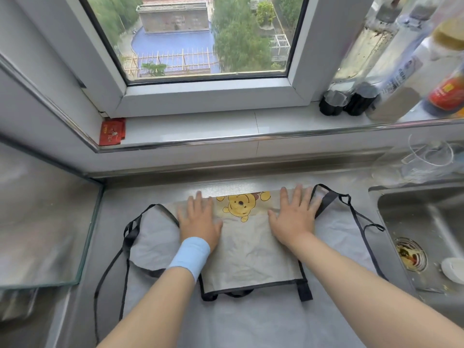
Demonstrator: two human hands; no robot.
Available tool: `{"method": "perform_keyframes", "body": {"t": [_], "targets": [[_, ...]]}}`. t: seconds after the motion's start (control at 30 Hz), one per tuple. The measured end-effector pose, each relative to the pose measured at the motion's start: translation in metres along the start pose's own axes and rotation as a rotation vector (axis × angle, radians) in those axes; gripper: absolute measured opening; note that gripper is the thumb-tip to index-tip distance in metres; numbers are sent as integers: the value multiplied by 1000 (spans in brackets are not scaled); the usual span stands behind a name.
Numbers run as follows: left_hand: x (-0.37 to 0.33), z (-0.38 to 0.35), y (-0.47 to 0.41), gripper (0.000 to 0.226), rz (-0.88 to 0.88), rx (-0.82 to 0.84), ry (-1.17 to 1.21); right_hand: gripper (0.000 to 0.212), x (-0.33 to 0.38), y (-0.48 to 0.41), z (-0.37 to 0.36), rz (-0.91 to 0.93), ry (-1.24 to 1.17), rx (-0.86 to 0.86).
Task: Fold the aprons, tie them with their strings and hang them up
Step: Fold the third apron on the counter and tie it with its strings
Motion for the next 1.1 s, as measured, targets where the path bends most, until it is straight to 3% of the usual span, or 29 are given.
{"method": "perform_keyframes", "body": {"t": [0.07, 0.17, 0.3, 0.37, 0.47, 0.53, 0.63, 0.7, 0.83, 0.97, 1.1], "targets": [[-19, -3, 13, 70, -86, -62, 26, 72, 27, 20, 1, 99, -68, -44], [-20, -28, 23, 80, -78, 61, 73, 71, 67, 57, -14, 347, -194, -4], [-11, -37, 23, 95, -153, 203, 86, 67, 73, 72, -36, 444, -146, 49], [-4, -28, 28, 95, -162, 161, 69, 67, 69, 64, -35, 461, -69, 31], [4, -14, 59, 71, -180, -30, 119, 67, 68, 56, -21, 443, 43, 16], [5, -22, 87, 64, -205, -48, 109, 67, 75, 64, -12, 424, 101, -14], [9, -52, 110, 80, -165, 110, 52, 66, 86, 95, -10, 446, 35, -47], [9, -59, 116, 85, -157, 171, 43, 65, 93, 126, -24, 564, -7, 20], [8, -48, 137, 72, -113, 75, 172, 61, 93, 172, -41, 698, 31, 17], [33, -39, 187, 58, 67, -110, 312, 62, 91, 208, -42, 732, 22, -51], [74, -64, 244, 53, 235, -8, 355, 61, 101, 250, -55, 838, 6, -87]]}}
Point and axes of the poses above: each hand's wrist, its own y-axis away from the middle knuckle, its own z-axis out of the back of the hand, x = y × z, the point moved 7 cm from there along -y, towards the middle knuckle, and after that the axes turned 4 degrees about -z, right-handed, at the moved point
